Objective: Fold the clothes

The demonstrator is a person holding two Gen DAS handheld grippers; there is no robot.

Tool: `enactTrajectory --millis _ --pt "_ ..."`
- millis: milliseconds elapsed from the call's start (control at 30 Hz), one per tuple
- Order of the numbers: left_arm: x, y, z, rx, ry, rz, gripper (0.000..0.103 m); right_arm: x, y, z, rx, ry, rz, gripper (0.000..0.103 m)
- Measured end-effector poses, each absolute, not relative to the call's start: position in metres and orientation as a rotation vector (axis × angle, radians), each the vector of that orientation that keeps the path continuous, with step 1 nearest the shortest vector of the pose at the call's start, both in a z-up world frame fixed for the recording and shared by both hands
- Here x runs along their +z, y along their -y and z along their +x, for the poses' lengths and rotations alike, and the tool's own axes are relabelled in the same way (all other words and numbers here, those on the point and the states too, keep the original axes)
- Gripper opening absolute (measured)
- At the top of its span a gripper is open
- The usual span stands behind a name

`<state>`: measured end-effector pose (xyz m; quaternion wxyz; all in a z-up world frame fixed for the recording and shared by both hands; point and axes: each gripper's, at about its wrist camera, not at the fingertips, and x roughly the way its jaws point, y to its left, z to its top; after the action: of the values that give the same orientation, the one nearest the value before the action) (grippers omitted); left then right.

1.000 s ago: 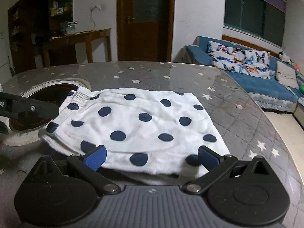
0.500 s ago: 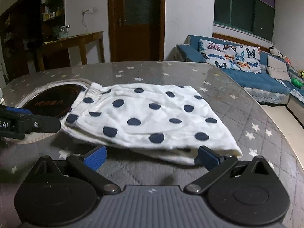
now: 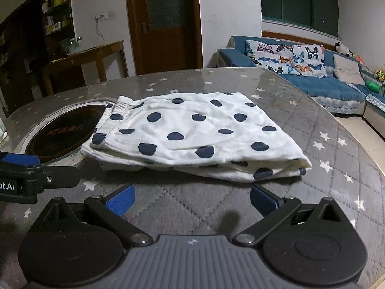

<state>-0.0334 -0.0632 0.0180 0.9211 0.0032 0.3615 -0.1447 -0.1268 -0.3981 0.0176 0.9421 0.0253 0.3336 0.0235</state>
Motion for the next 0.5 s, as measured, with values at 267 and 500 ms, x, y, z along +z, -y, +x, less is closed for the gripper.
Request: enactTrajectory --millis 267,500 --pt "0.018 0.066 -0.043 -0.306 -0.732 0.019 0.103 0.019 0.398 -0.133 0.038 -0.673 0.051 0.103" --pt "0.019 0.068 -0.051 -0.317 -0.721 0.030 0.103 0.020 0.396 -0.140 0.039 -0.670 0.052 0.103"
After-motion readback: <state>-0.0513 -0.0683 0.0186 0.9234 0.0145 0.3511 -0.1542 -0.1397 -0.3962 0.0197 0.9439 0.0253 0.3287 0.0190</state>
